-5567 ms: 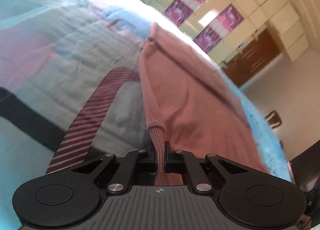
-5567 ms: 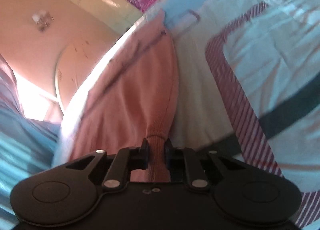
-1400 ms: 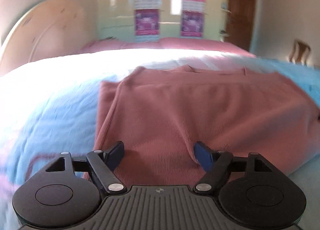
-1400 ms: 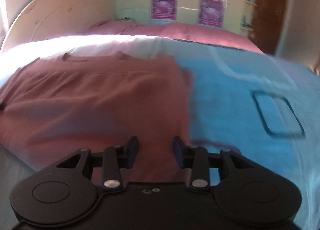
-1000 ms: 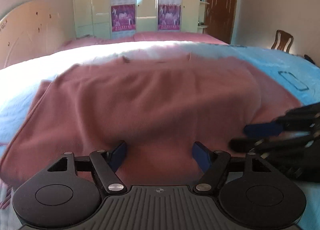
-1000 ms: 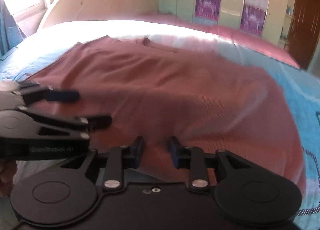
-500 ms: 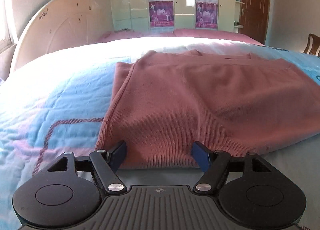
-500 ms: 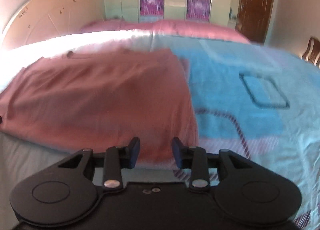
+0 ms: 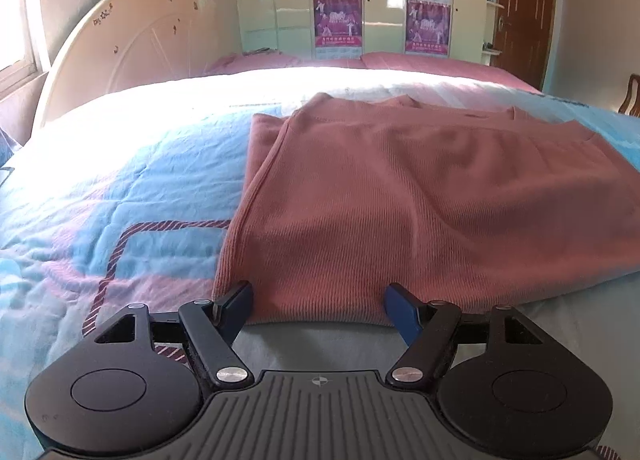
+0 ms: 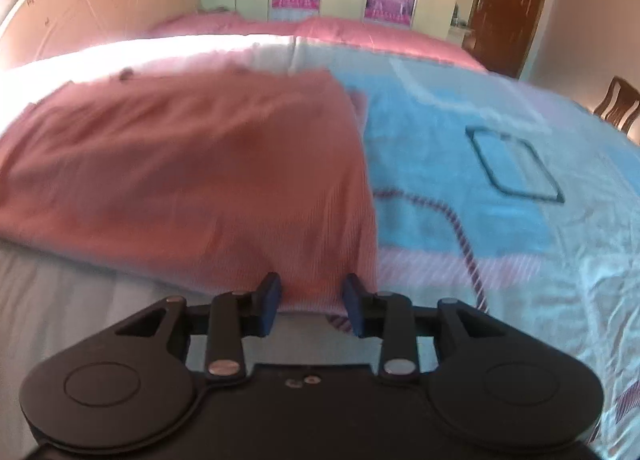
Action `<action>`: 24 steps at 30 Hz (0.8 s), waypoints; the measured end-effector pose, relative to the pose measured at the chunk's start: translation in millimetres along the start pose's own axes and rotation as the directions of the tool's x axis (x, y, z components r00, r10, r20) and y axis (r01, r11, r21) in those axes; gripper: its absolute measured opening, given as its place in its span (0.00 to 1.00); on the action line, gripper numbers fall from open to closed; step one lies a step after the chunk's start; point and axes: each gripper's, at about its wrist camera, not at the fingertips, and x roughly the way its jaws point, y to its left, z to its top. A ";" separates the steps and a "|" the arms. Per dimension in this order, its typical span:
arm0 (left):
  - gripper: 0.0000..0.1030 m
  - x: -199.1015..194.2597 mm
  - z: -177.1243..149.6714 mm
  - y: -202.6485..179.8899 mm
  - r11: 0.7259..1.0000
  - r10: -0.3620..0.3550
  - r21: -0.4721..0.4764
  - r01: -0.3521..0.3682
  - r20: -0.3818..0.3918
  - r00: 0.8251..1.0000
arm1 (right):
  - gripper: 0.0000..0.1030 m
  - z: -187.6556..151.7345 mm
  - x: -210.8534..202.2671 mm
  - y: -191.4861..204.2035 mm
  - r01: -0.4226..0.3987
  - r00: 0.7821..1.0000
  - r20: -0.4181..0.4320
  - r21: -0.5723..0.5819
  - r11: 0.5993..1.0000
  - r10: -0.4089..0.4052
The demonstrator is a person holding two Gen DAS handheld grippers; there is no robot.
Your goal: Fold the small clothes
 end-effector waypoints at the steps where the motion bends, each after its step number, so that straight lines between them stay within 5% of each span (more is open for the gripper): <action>1: 0.70 0.3 0.4 -0.8 1.000 0.002 0.003 -0.002 -0.002 1.000 | 0.33 0.2 -0.3 1.5 0.004 1.000 -0.001 -0.008 1.000 -0.004; 11: 0.70 -14.1 -2.9 13.1 0.999 -0.026 -0.030 0.027 0.027 0.999 | 0.33 3.0 -8.2 -4.4 -0.012 1.000 -0.014 0.017 1.000 0.012; 15: 0.70 -38.2 -16.4 29.5 0.987 -0.078 -0.136 0.084 0.047 0.996 | 0.32 0.3 -43.9 -6.9 -0.077 0.993 0.094 0.057 0.995 0.071; 16: 0.70 -41.4 -20.8 31.5 0.979 -0.093 -0.176 0.101 0.051 0.994 | 0.23 -1.3 -46.3 -5.8 -0.084 0.993 0.091 0.062 0.995 0.078; 19: 0.70 -41.3 -32.9 37.2 0.931 -0.160 -0.323 0.171 0.060 0.985 | 0.02 -6.6 -52.7 -0.6 -0.124 0.988 0.104 0.083 0.989 0.116; 21: 0.65 -35.9 -39.4 41.2 0.892 -0.178 -0.412 0.189 0.066 0.982 | 0.02 -8.5 -56.2 3.8 -0.148 0.984 0.117 0.098 0.984 0.137; 22: 0.49 -30.7 -42.4 45.8 0.858 -0.201 -0.469 0.208 0.065 0.977 | 0.02 -9.0 -57.9 6.5 -0.155 0.982 0.127 0.100 0.983 0.142; 24: 0.46 -19.2 -48.3 54.3 0.782 -0.256 -0.569 0.255 0.079 0.963 | 0.02 -8.3 -58.4 12.3 -0.173 0.979 0.131 0.106 0.979 0.159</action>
